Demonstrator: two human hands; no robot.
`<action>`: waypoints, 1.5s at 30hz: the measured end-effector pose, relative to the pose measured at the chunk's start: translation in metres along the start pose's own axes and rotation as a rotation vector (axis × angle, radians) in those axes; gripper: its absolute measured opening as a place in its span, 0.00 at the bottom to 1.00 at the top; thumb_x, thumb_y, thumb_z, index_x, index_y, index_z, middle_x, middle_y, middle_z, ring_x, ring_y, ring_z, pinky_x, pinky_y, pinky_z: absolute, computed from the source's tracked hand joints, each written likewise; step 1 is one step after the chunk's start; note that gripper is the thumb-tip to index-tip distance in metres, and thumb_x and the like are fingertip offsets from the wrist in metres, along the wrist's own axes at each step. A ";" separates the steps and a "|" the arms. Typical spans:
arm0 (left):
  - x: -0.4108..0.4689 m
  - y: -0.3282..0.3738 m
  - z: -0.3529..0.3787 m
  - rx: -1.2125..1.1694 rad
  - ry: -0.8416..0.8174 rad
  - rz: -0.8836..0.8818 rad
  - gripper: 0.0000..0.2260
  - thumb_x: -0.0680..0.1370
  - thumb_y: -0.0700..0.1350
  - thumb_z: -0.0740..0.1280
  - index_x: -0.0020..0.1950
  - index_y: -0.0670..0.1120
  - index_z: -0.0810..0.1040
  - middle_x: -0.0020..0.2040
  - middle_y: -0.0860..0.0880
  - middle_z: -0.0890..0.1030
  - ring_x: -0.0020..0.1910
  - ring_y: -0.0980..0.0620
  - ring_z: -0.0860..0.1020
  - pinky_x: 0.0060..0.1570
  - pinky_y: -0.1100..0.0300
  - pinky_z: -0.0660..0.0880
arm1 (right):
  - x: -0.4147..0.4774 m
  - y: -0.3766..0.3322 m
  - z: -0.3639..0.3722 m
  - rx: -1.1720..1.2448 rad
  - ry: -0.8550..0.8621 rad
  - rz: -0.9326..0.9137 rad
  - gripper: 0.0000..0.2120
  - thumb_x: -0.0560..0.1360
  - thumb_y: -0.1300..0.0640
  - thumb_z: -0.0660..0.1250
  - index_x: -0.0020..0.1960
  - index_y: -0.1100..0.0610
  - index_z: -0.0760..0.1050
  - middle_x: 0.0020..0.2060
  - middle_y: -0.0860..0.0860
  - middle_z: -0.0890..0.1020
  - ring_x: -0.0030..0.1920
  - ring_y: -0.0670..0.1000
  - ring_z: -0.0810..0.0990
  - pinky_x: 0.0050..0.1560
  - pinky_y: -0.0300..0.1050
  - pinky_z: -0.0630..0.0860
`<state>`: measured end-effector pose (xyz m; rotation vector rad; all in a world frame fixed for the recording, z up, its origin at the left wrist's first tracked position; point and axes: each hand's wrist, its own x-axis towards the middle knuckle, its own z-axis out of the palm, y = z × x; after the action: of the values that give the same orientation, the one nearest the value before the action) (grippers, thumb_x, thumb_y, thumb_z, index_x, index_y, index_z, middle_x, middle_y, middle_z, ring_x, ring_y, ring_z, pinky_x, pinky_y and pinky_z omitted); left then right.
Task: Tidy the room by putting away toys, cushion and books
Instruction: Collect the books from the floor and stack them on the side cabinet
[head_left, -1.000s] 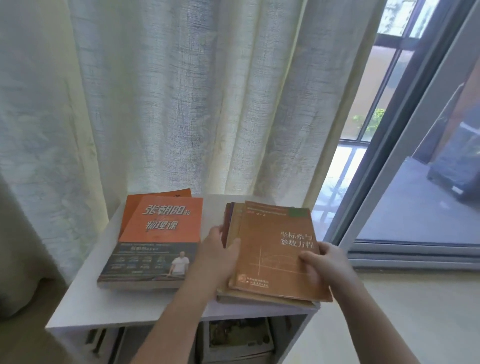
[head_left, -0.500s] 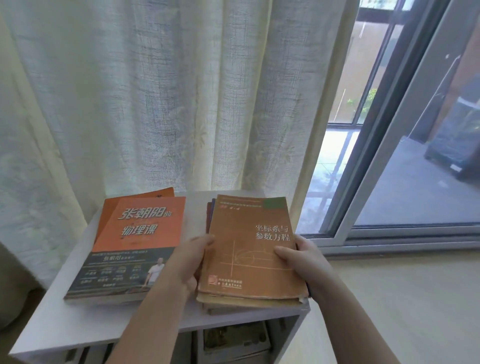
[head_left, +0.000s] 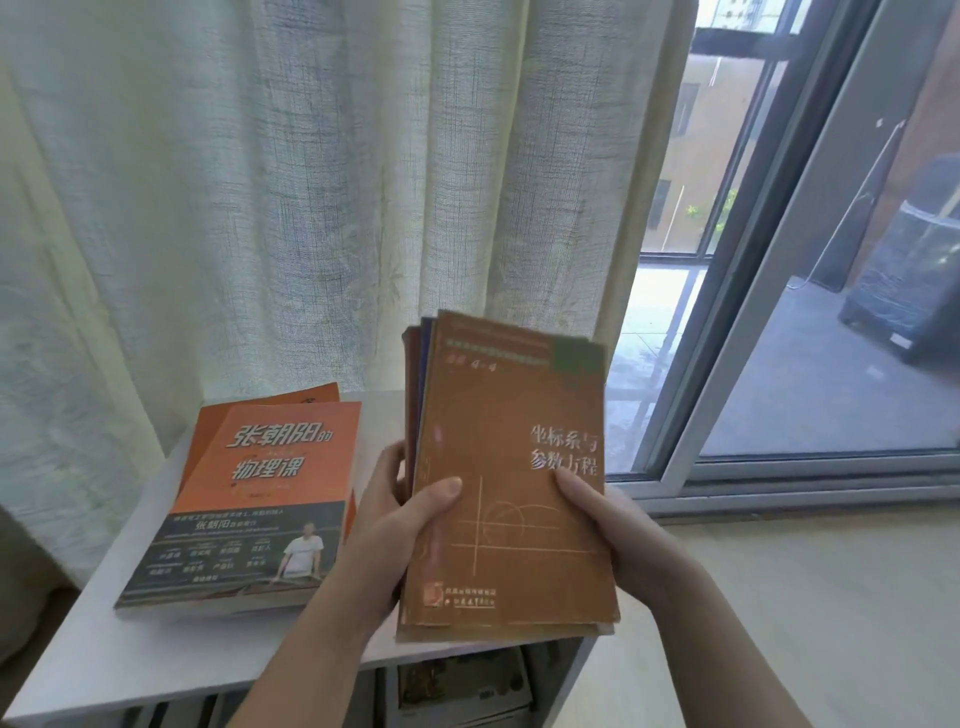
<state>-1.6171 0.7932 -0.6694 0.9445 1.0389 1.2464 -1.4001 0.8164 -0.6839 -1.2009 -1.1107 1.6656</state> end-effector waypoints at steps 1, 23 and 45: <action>-0.002 0.002 -0.001 0.027 -0.027 0.058 0.21 0.71 0.42 0.72 0.60 0.56 0.71 0.47 0.48 0.83 0.43 0.45 0.84 0.37 0.54 0.80 | -0.001 -0.001 0.000 -0.014 -0.014 -0.062 0.20 0.75 0.49 0.69 0.63 0.57 0.75 0.57 0.57 0.83 0.58 0.59 0.82 0.63 0.58 0.75; -0.003 -0.004 -0.005 0.219 0.087 0.364 0.23 0.67 0.51 0.77 0.57 0.54 0.71 0.46 0.60 0.82 0.46 0.63 0.81 0.41 0.68 0.77 | -0.004 0.001 0.016 -0.099 0.129 -0.470 0.36 0.55 0.49 0.78 0.61 0.59 0.74 0.49 0.54 0.85 0.51 0.54 0.84 0.46 0.45 0.81; -0.003 0.064 0.023 -0.047 0.217 0.309 0.13 0.76 0.51 0.67 0.58 0.49 0.75 0.49 0.47 0.82 0.44 0.52 0.82 0.37 0.63 0.78 | 0.003 0.003 0.021 -0.103 0.143 -0.404 0.38 0.52 0.47 0.78 0.59 0.58 0.75 0.46 0.52 0.86 0.46 0.52 0.85 0.40 0.40 0.80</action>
<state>-1.6121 0.7960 -0.6016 0.9744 1.0521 1.6517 -1.4219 0.8142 -0.6842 -1.0559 -1.2638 1.2117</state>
